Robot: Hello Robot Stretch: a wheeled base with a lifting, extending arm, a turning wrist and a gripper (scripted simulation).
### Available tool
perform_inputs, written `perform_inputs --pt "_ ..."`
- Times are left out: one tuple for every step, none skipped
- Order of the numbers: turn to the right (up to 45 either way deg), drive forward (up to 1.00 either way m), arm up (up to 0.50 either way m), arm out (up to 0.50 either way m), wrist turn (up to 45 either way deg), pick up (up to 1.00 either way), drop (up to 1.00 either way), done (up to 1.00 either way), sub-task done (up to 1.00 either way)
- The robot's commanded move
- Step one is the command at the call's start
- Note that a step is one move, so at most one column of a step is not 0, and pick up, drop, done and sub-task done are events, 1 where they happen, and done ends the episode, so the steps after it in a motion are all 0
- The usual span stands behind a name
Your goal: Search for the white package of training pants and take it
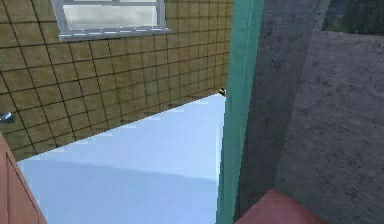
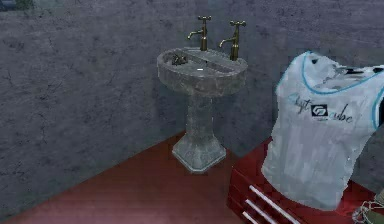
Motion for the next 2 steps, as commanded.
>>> perform_inputs --pt "-9.0 0.0 0.0 0.0 0.0 0.0 0.0 0.0 0.0" --pt "0.0 0.3 0.0 0.0 0.0 0.0 0.0 0.0 0.0"
